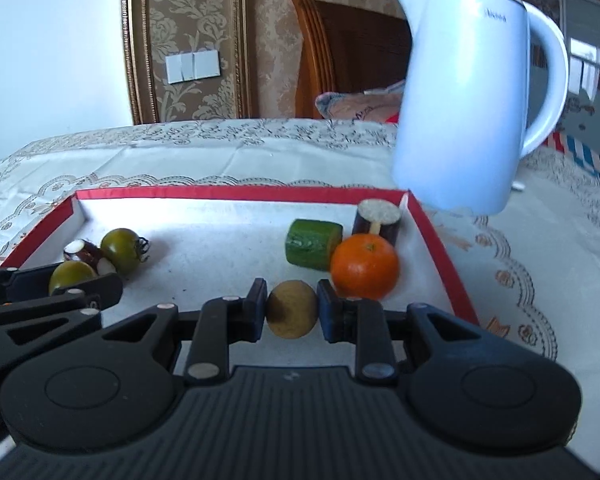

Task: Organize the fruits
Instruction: 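Carry the green fruit and brown round fruit with both tools into the tray, then open both tools to release the two round fruits in the tray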

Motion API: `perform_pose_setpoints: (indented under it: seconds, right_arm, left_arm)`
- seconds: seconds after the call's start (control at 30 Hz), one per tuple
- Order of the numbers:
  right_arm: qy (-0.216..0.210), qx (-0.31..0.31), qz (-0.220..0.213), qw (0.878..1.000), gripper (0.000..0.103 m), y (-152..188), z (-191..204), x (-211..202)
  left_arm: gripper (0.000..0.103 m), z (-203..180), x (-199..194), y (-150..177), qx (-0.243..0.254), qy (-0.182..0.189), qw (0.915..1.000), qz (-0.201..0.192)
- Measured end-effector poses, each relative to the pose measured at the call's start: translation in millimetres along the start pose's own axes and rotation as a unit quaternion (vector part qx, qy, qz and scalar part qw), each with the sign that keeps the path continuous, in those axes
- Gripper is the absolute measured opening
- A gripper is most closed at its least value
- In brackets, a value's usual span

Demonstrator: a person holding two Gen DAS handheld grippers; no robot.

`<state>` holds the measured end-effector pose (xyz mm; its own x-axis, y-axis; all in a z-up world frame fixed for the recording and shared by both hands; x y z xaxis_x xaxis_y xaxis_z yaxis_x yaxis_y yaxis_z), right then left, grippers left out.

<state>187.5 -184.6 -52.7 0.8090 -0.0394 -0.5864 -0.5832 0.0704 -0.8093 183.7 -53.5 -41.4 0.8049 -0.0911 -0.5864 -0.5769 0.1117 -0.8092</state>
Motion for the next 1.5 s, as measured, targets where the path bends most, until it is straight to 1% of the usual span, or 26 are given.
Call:
perform_pose_setpoints:
  seconds: [0.13, 0.33, 0.53, 0.67, 0.7, 0.77, 0.8, 0.87, 0.97, 1.03, 1.1, 1.13, 1.2, 1.37, 1.43, 1.5]
  right_arm:
    - [0.001, 0.004, 0.008, 1.000, 0.026, 2, -2, 4]
    - [0.004, 0.006, 0.005, 1.000, 0.026, 3, -2, 4]
    - [0.003, 0.007, 0.004, 1.000, 0.026, 4, -1, 3]
    - [0.000, 0.006, 0.004, 1.000, 0.028, 4, 0, 2]
    - [-0.001, 0.008, 0.003, 1.000, 0.029, 5, 0, 1]
    - [-0.007, 0.009, 0.000, 1.000, 0.034, 5, 0, -2]
    - [-0.008, 0.007, -0.002, 1.000, 0.041, 5, 1, -4]
    - [-0.008, 0.005, -0.009, 1.000, 0.049, 6, 2, -9]
    - [-0.015, 0.012, -0.015, 1.000, 0.049, 6, 0, -16]
    - [-0.020, 0.017, -0.016, 1.000, 0.056, 8, -1, -21]
    - [-0.021, 0.019, -0.024, 0.999, 0.057, 10, -2, -29]
    - [-0.024, 0.021, -0.029, 0.999, 0.058, 11, -3, -34]
    - [-0.030, 0.028, -0.034, 0.999, 0.059, 14, -5, -43]
    - [-0.038, 0.032, -0.046, 0.998, 0.060, 27, -8, -67]
    - [-0.040, 0.035, -0.053, 0.997, 0.064, 34, -10, -79]
    - [-0.044, 0.039, -0.060, 0.996, 0.065, 39, -13, -91]
  left_arm:
    - [0.032, -4, 0, 1, 0.011, -0.008, 0.9999, -0.002]
    - [0.032, -3, 0, 1, 0.006, -0.007, 1.0000, -0.002]
    - [0.033, -6, -2, 3, 0.017, -0.016, 0.9997, -0.005]
    - [0.033, -5, -4, 3, 0.013, -0.011, 0.9998, -0.004]
    - [0.034, -5, -4, 4, 0.013, -0.010, 0.9998, -0.004]
    - [0.036, -6, -6, 4, 0.014, -0.008, 0.9998, -0.005]
    - [0.036, -6, -7, 5, 0.015, -0.009, 0.9998, -0.005]
    - [0.037, -5, -10, 6, 0.013, -0.011, 0.9998, -0.005]
    - [0.039, 0, -16, 8, 0.003, -0.010, 0.9999, -0.007]
    - [0.040, 3, -21, 10, 0.000, -0.014, 0.9998, -0.011]
    - [0.047, 5, -28, 13, 0.002, -0.025, 0.9996, -0.015]
    - [0.048, 7, -31, 14, -0.002, -0.024, 0.9996, -0.014]
    - [0.048, 10, -36, 17, -0.007, -0.020, 0.9997, -0.014]
    - [0.048, 16, -52, 27, -0.010, -0.027, 0.9994, -0.016]
    - [0.048, 19, -58, 31, -0.014, -0.025, 0.9995, -0.015]
    - [0.048, 20, -65, 36, -0.013, -0.026, 0.9995, -0.014]
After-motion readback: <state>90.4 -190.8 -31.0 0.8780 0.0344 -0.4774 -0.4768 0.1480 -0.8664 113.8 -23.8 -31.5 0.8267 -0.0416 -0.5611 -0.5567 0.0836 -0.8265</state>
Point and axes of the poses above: each gripper's, at about its wrist camera, not at the fingertips, and x roughly the way its jaws point, z to its left, y to its underside, the point moved 4 cm from there along x, roughly the way its jaws point, and after that the axes turned 3 degrees about z, right-handed, at the moved point
